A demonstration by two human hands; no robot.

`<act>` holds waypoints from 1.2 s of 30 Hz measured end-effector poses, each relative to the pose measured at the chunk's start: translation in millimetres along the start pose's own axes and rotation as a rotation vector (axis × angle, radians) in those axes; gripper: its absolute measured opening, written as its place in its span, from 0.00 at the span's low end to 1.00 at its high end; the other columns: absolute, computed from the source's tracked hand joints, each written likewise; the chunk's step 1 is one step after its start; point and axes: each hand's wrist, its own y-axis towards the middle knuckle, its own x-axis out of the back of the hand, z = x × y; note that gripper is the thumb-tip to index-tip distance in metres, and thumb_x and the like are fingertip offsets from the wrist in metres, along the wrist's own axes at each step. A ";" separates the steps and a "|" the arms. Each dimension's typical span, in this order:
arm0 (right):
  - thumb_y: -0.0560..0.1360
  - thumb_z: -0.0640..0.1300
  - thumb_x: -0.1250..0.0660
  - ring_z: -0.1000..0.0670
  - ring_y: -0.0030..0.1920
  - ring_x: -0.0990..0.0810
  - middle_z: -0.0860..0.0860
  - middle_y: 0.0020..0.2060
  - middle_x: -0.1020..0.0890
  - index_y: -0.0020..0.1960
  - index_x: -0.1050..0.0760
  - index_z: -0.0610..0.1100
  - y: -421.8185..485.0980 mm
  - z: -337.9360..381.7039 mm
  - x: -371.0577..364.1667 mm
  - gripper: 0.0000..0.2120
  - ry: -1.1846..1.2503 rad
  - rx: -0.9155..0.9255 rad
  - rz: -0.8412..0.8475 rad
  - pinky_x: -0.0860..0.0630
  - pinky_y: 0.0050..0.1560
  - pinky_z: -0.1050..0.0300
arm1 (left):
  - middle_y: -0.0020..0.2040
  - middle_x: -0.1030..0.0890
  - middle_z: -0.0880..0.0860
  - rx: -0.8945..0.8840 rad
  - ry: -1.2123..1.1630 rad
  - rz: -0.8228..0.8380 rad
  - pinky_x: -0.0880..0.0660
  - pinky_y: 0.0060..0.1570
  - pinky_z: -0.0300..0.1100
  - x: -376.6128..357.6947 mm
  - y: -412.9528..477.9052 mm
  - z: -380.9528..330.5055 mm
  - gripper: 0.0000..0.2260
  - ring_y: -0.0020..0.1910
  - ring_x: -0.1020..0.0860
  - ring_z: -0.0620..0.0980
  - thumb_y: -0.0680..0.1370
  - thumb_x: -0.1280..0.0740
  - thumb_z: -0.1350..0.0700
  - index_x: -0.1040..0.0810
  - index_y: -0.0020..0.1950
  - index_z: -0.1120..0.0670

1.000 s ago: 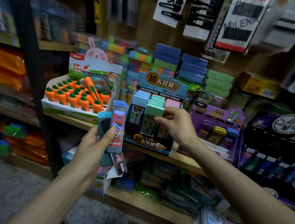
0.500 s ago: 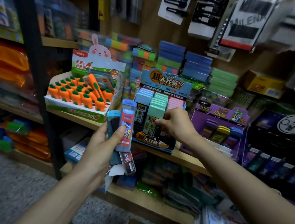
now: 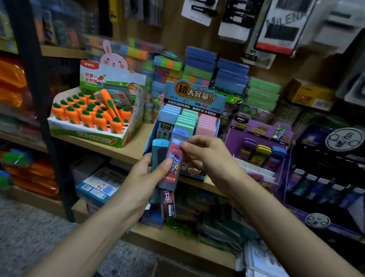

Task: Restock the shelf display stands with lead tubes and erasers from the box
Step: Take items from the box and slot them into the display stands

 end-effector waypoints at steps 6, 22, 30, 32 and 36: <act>0.76 0.35 0.35 0.55 0.29 0.24 0.42 0.34 0.22 0.50 0.26 0.32 -22.7 -16.0 30.5 0.06 0.132 0.014 -0.117 0.26 0.30 0.67 | 0.43 0.16 0.48 -0.028 0.037 0.025 0.21 0.41 0.39 -26.0 -3.9 9.7 0.16 0.43 0.18 0.44 0.70 0.34 0.47 0.23 0.54 0.52; 0.72 0.34 0.30 0.48 0.36 0.19 0.50 0.34 0.22 0.43 0.31 0.53 -37.2 -13.9 199.7 0.15 -0.372 0.284 -0.617 0.22 0.36 0.58 | 0.41 0.15 0.48 -0.075 0.128 0.126 0.25 0.32 0.32 -81.4 12.2 31.7 0.09 0.37 0.18 0.42 0.74 0.37 0.49 0.25 0.52 0.49; 0.71 0.40 0.29 0.49 0.41 0.21 0.50 0.40 0.19 0.52 0.29 0.46 -15.6 -40.6 201.9 0.12 -0.790 0.318 -0.567 0.26 0.42 0.58 | 0.40 0.15 0.47 -0.043 0.108 0.144 0.25 0.31 0.33 -104.2 15.7 39.9 0.05 0.36 0.19 0.42 0.78 0.38 0.53 0.25 0.52 0.50; 0.72 0.43 0.30 0.44 0.44 0.21 0.48 0.43 0.18 0.55 0.30 0.47 -15.0 -44.2 200.1 0.15 -1.025 0.332 -0.590 0.26 0.40 0.54 | 0.40 0.15 0.47 -0.040 0.113 0.150 0.24 0.32 0.33 -107.1 15.2 40.7 0.05 0.36 0.19 0.42 0.78 0.38 0.53 0.25 0.53 0.50; 0.72 0.45 0.31 0.42 0.51 0.28 0.46 0.47 0.22 0.52 0.27 0.42 -13.0 -50.1 198.9 0.11 -1.424 0.411 -0.621 0.31 0.36 0.53 | 0.42 0.15 0.46 -0.032 0.123 0.154 0.24 0.35 0.36 -107.5 15.4 41.2 0.07 0.39 0.18 0.42 0.77 0.38 0.50 0.25 0.53 0.47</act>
